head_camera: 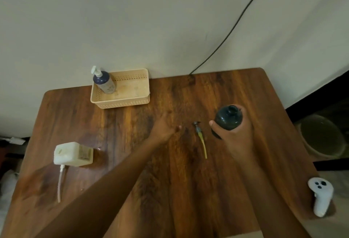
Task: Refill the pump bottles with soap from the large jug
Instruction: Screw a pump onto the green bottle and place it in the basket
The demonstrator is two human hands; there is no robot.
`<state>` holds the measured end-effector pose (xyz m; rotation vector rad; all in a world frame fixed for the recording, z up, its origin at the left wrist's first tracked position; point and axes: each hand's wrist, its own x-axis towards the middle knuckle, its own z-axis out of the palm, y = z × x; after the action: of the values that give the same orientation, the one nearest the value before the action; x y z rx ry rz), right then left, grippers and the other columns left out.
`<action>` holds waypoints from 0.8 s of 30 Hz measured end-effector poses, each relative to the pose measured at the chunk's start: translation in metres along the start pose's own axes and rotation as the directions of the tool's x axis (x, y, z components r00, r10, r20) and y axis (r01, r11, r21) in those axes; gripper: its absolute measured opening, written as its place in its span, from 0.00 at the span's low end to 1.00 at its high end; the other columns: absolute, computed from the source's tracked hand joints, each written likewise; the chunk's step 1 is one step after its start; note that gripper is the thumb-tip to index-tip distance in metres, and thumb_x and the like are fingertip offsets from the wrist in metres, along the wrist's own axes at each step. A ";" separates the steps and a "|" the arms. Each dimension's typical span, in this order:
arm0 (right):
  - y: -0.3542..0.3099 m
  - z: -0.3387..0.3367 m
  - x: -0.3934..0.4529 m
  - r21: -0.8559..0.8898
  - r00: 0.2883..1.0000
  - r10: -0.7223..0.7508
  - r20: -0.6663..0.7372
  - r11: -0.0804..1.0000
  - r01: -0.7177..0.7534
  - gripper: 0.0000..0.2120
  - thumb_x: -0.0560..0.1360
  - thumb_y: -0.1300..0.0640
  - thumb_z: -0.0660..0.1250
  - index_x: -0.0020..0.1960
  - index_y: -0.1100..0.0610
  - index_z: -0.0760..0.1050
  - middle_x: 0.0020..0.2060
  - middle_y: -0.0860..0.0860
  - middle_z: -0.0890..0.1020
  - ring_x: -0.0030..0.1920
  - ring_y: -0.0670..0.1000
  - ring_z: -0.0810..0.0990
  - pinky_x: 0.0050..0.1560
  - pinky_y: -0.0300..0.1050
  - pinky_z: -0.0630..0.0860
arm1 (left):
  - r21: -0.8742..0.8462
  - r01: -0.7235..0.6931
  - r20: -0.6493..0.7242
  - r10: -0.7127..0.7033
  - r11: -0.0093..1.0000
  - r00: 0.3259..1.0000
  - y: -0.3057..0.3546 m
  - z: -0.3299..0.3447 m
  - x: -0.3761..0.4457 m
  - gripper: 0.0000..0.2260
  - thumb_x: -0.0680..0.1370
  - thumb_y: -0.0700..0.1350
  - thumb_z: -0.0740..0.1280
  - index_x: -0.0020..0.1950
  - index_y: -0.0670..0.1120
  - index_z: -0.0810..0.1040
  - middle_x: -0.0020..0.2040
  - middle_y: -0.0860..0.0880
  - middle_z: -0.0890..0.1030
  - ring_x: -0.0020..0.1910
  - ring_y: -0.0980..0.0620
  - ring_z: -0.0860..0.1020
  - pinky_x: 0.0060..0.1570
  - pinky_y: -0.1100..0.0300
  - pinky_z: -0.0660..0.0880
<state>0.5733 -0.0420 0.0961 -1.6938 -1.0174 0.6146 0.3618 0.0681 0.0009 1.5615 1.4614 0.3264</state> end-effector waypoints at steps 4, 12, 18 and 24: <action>0.020 -0.018 0.005 -0.026 1.000 0.006 -0.017 1.000 -0.007 0.32 0.61 0.56 0.84 0.60 0.49 0.73 0.50 0.37 0.79 0.51 0.34 0.77 0.47 0.24 0.71 | 0.014 0.037 0.128 -0.038 0.999 0.991 0.017 0.062 0.020 0.34 0.78 0.49 0.75 0.80 0.45 0.64 0.74 0.46 0.73 0.69 0.47 0.75 0.64 0.55 0.75; 0.044 -0.031 0.013 -0.052 0.999 0.036 0.009 0.998 -0.035 0.32 0.60 0.56 0.85 0.58 0.45 0.72 0.49 0.31 0.78 0.50 0.35 0.78 0.44 0.25 0.72 | 0.080 0.125 -0.041 -0.122 0.989 0.992 0.044 0.131 0.036 0.18 0.80 0.47 0.69 0.69 0.45 0.76 0.64 0.45 0.81 0.59 0.46 0.81 0.60 0.49 0.81; 0.037 -0.024 0.019 -0.053 0.997 0.066 0.045 0.997 -0.064 0.32 0.60 0.53 0.84 0.58 0.42 0.73 0.50 0.35 0.79 0.50 0.36 0.78 0.43 0.26 0.73 | 0.079 0.129 -0.066 -0.124 0.988 0.990 0.043 0.119 0.042 0.10 0.82 0.42 0.65 0.62 0.44 0.80 0.58 0.45 0.84 0.53 0.48 0.83 0.55 0.51 0.82; 0.003 -0.001 0.026 -0.014 0.990 0.028 0.139 1.000 -0.027 0.31 0.61 0.51 0.84 0.59 0.42 0.72 0.50 0.35 0.79 0.50 0.37 0.78 0.43 0.27 0.74 | -0.049 -0.031 -0.156 0.023 0.998 0.987 0.051 0.035 0.035 0.14 0.80 0.36 0.66 0.64 0.48 0.78 0.50 0.53 0.82 0.42 0.61 0.79 0.35 0.72 0.76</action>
<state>0.5881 -0.0205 0.0958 -1.6970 -1.0993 0.7540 0.4289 0.0918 0.0074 1.5442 1.5393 0.5078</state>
